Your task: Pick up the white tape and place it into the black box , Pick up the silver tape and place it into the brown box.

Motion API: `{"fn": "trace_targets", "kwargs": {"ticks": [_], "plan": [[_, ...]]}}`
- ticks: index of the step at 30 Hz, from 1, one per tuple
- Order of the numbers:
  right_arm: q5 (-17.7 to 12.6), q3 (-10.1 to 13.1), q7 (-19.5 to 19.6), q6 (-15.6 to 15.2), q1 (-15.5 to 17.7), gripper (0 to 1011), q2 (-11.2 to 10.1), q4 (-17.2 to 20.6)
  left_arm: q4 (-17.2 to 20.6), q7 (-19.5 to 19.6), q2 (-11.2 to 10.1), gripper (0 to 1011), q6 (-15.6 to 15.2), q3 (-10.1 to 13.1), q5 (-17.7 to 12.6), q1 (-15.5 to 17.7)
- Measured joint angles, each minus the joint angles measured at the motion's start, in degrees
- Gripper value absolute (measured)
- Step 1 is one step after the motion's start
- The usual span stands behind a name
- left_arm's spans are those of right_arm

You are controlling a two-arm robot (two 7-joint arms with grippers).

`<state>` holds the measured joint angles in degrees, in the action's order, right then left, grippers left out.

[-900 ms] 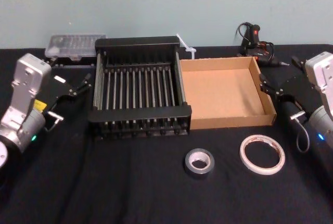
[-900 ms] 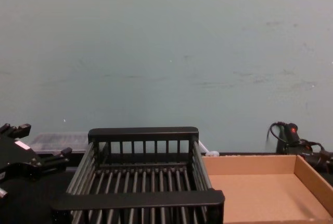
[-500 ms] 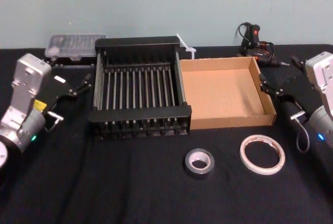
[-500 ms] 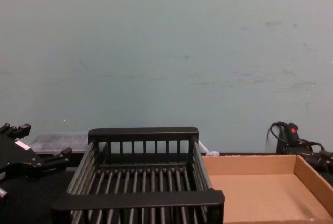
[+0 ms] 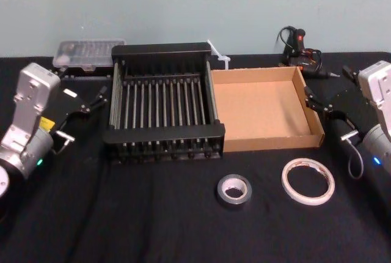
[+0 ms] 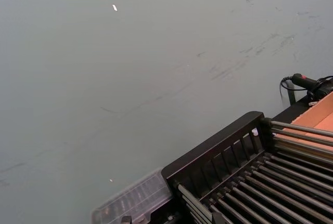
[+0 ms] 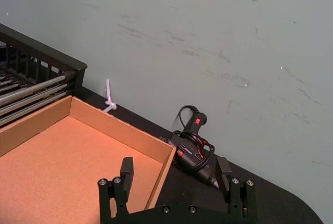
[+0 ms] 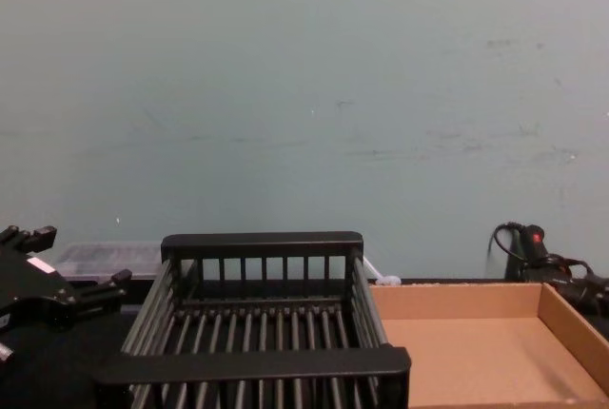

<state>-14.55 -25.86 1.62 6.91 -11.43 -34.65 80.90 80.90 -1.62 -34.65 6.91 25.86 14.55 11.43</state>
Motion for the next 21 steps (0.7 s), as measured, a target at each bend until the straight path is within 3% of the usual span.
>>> {"fn": "trace_targets", "kwargs": {"ticks": [14,21], "plan": [[0.00,0.01,0.00,0.00,0.00,1002,0.00,0.00,0.00,0.00,0.00,1001,0.00,0.00,0.00,0.00],[-1.39,2.08,-0.93,-1.60,2.63,1002,-0.66,2.46,0.00,0.00,0.00,1001,0.00,0.00,0.00,0.00]]}}
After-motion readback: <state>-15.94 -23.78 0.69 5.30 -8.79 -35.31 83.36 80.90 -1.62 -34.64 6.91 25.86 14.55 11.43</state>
